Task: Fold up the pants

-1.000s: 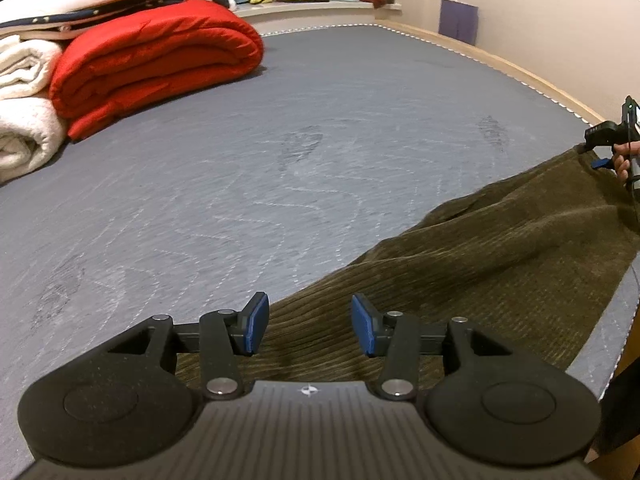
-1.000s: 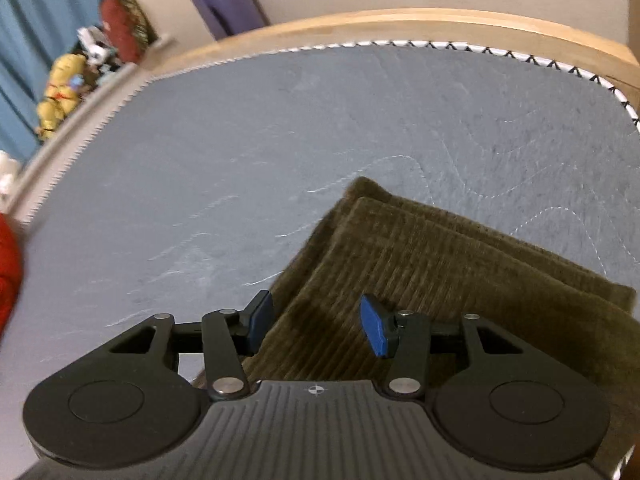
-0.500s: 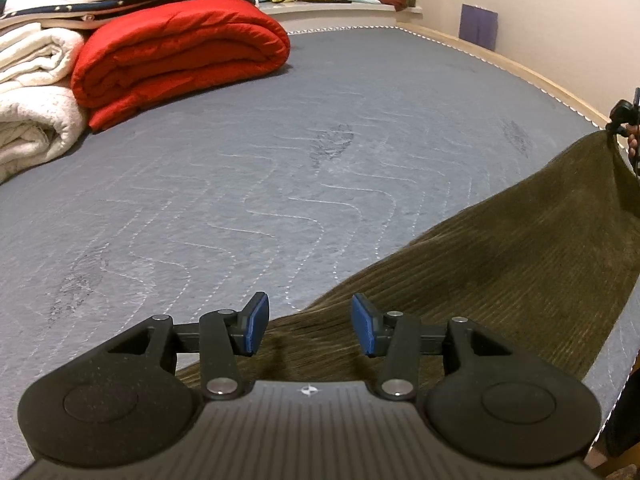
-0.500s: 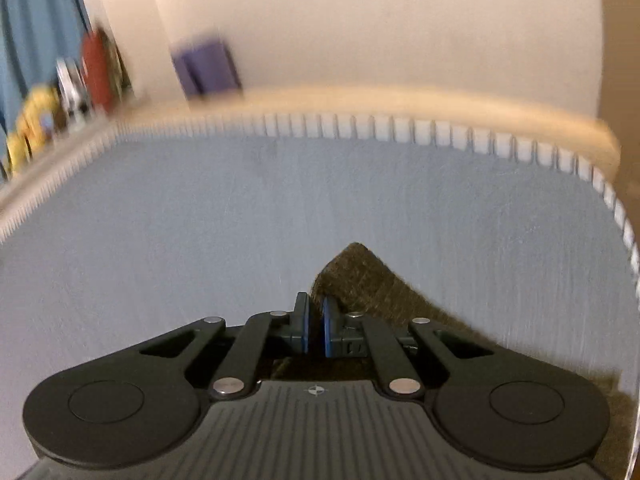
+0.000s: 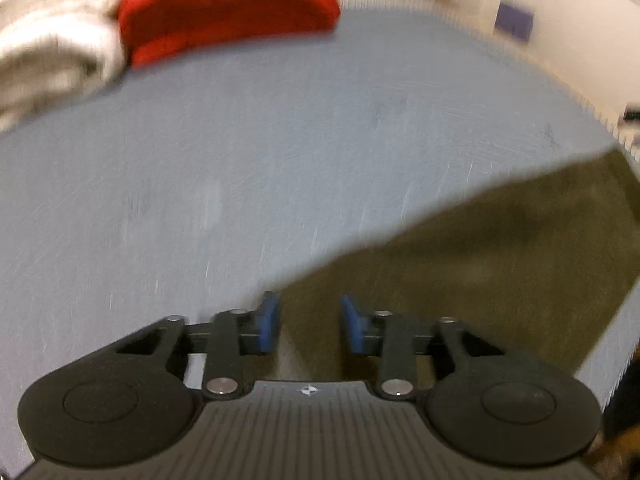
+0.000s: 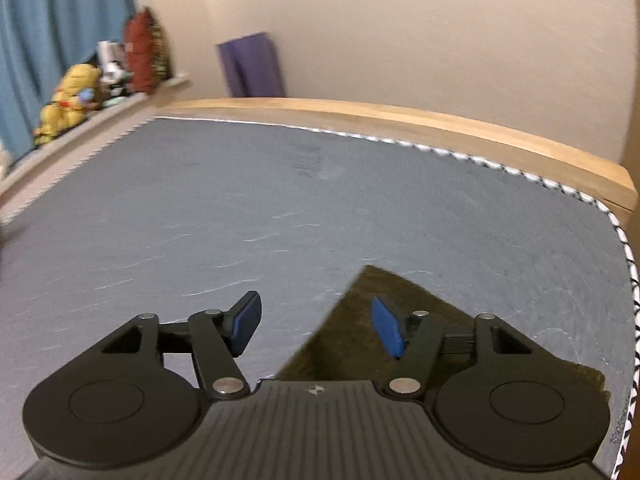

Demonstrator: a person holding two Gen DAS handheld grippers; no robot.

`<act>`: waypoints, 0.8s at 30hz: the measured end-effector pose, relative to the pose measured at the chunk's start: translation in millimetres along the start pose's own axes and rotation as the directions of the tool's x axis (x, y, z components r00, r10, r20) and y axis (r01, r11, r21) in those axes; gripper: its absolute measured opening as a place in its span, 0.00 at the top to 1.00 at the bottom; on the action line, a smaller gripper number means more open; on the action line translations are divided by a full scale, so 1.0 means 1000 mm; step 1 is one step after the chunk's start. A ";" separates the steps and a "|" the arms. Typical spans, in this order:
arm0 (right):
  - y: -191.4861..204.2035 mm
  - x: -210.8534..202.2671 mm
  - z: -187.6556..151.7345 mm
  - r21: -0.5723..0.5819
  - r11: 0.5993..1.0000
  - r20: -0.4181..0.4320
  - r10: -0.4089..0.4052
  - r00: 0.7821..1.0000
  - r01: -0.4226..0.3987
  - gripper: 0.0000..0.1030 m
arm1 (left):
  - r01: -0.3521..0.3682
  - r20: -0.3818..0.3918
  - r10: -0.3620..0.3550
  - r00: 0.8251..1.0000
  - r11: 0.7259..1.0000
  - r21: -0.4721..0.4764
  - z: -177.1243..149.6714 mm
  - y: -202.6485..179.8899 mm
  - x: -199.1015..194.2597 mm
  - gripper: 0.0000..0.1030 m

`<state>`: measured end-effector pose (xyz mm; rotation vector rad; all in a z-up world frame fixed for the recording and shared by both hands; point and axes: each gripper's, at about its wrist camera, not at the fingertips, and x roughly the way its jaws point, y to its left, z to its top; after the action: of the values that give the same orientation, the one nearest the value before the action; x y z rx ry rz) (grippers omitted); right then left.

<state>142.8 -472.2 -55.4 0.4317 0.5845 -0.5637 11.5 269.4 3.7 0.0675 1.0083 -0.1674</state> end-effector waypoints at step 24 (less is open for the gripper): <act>0.046 -0.106 0.012 0.010 0.971 0.060 0.239 0.969 -0.240 0.26 | 0.073 0.039 -0.085 0.996 0.964 0.254 -0.023 -0.040 -0.035 0.73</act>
<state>101.6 -403.9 29.1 0.4931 0.4639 -0.3490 -32.5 236.6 21.7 0.2545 0.9362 -0.3687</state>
